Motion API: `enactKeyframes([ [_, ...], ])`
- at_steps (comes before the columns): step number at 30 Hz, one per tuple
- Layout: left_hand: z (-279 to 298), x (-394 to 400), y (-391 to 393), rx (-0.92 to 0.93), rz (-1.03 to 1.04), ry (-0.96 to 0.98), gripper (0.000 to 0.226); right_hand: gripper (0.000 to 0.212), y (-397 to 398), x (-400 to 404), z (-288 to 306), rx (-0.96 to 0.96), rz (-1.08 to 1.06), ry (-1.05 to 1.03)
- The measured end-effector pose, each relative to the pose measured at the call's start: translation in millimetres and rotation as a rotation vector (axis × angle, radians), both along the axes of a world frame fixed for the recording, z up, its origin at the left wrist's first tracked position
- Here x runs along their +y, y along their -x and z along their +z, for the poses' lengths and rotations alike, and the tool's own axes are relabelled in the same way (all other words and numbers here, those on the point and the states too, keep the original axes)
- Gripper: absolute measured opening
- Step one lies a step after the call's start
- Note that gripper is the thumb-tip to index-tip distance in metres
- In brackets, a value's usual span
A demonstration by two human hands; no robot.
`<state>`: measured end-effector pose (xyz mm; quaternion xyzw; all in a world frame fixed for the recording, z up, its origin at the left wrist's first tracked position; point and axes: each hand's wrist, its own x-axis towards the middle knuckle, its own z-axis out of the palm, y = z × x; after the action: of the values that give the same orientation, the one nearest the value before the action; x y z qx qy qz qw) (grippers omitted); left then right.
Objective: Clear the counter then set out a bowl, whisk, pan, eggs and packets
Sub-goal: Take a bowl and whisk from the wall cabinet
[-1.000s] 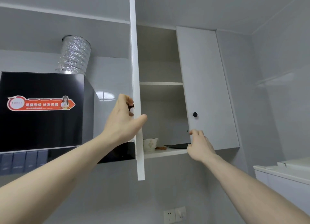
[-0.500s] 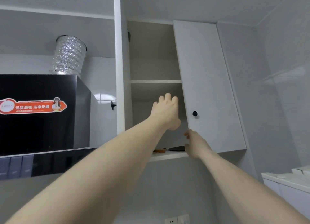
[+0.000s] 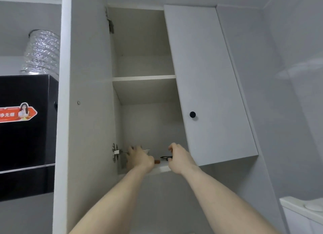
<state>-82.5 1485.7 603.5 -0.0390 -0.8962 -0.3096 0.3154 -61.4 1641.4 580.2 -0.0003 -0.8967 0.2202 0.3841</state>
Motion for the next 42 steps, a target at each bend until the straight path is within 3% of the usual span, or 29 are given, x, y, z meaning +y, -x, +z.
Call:
enactKeyframes([
  [6, -15, -20, 43, 0.037, 0.025, 0.050, 0.048, 0.041, 43, -10, 1, -0.050, 0.063, 0.078],
  [12, -11, -21, 64, -0.007, -0.056, 0.079, 0.060, 0.069, 64, -15, 15, -0.154, 0.095, 0.165],
  [15, -9, -18, 75, 0.011, -0.058, 0.008, 0.048, 0.073, 76, -20, 16, -0.154, 0.068, 0.136],
  [19, -11, -18, 86, 0.080, -0.025, -0.058, 0.029, 0.063, 89, -23, 22, -0.250, 0.039, 0.083],
  [26, -15, -20, 92, 0.145, -0.020, -0.088, 0.028, 0.035, 105, -38, 23, -0.222, -0.028, 0.028],
  [32, -16, -19, 84, 0.265, -0.011, -0.143, 0.019, 0.043, 106, -36, 22, -0.239, -0.043, 0.022],
  [42, -18, -16, 68, 0.401, -0.041, -0.195, 0.015, 0.035, 96, -36, 23, -0.296, -0.056, 0.083],
])
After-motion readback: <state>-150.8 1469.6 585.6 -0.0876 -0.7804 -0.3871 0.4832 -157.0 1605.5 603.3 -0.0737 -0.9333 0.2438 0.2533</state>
